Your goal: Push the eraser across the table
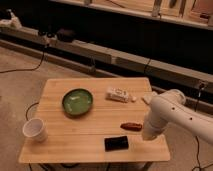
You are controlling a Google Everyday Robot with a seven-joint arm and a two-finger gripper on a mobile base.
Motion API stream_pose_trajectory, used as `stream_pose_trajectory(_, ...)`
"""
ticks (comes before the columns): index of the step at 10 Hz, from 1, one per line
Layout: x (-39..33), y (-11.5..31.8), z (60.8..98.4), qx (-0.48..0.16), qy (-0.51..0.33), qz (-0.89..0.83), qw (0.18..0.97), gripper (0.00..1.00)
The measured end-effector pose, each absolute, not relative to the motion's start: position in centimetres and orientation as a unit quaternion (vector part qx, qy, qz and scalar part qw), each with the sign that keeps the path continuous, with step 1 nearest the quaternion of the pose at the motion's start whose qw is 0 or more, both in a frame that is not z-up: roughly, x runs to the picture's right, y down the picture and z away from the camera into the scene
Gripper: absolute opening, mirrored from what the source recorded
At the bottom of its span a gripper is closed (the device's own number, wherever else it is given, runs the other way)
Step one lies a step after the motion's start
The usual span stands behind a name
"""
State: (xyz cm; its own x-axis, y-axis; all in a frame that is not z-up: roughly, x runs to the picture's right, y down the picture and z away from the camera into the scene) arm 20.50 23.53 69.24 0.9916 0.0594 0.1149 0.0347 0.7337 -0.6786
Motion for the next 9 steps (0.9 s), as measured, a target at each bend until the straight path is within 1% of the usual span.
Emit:
stream_pose_trajectory(2,20.5,23.7,69.5,-0.366,-0.062,0.005,0.928,0.02)
stream_pose_trajectory(5,20.3,26.7,73.3,-0.371,-0.062,0.016,0.926,0.02)
stream_pose_trajectory(9,20.1,27.9,76.5,-0.364,-0.057,0.011,0.929,0.02)
